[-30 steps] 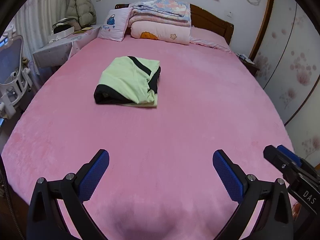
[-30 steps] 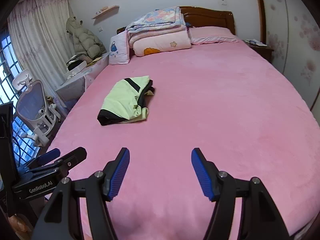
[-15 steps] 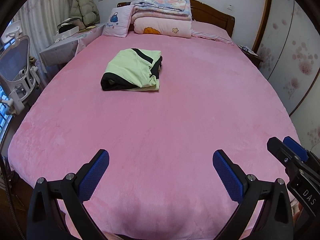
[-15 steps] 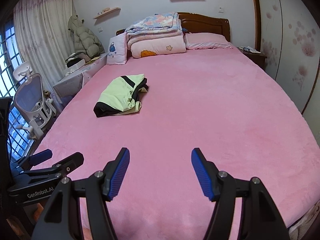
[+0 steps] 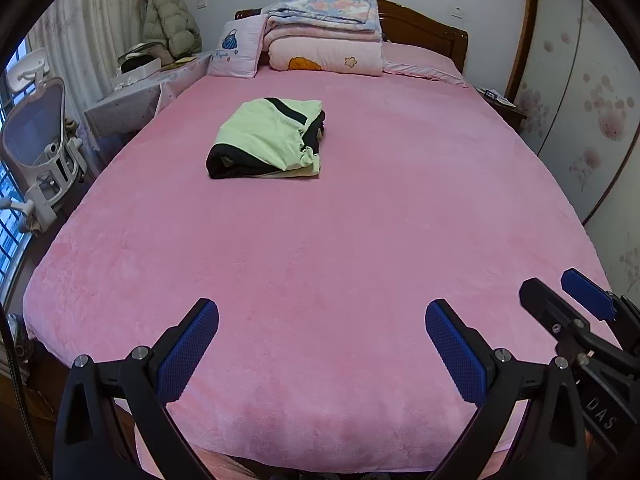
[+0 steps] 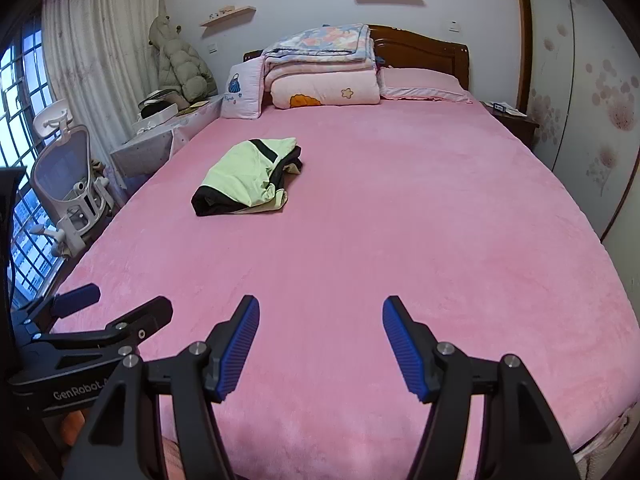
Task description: Fold large clothes
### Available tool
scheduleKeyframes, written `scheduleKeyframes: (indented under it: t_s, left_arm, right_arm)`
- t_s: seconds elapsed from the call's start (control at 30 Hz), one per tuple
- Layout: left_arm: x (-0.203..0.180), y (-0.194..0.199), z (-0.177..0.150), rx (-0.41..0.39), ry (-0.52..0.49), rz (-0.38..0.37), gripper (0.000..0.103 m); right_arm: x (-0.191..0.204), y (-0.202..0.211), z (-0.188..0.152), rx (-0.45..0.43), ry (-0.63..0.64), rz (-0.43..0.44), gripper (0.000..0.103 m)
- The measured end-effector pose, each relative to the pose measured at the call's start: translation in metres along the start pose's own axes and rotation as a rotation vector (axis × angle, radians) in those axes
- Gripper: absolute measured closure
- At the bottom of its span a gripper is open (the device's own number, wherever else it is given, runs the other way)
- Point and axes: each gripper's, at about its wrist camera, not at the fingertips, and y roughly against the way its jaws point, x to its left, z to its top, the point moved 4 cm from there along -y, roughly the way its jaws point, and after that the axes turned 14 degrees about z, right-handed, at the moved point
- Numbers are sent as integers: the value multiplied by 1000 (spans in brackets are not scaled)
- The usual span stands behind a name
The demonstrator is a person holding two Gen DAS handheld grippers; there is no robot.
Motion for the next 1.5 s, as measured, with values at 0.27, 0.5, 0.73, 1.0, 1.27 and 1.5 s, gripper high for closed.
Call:
scheduleKeyframes:
  t_s: [0.27, 0.5, 0.73, 1.0, 1.27, 1.5]
  left_arm:
    - [-1, 6, -3, -14, -9, 17, 0]
    - [-5, 10, -7, -16, -17, 30, 0]
    - [-9, 13, -11, -18, -25, 34, 0]
    - [-11, 15, -14, -15, -36, 34, 0]
    - [-9, 15, -17, -13, -48, 28, 0]
    - [-9, 16, -19, -11, -49, 25, 0]
  right_arm:
    - [3, 9, -4, -18, 24, -17, 39]
    - [4, 12, -6, -18, 27, -22, 39]
    - [2, 15, -10, -18, 22, -24, 39]
    - [-3, 19, -16, -18, 13, -25, 39]
    - [-6, 20, -18, -18, 9, -23, 39]
    - [-7, 21, -19, -20, 8, -22, 39]
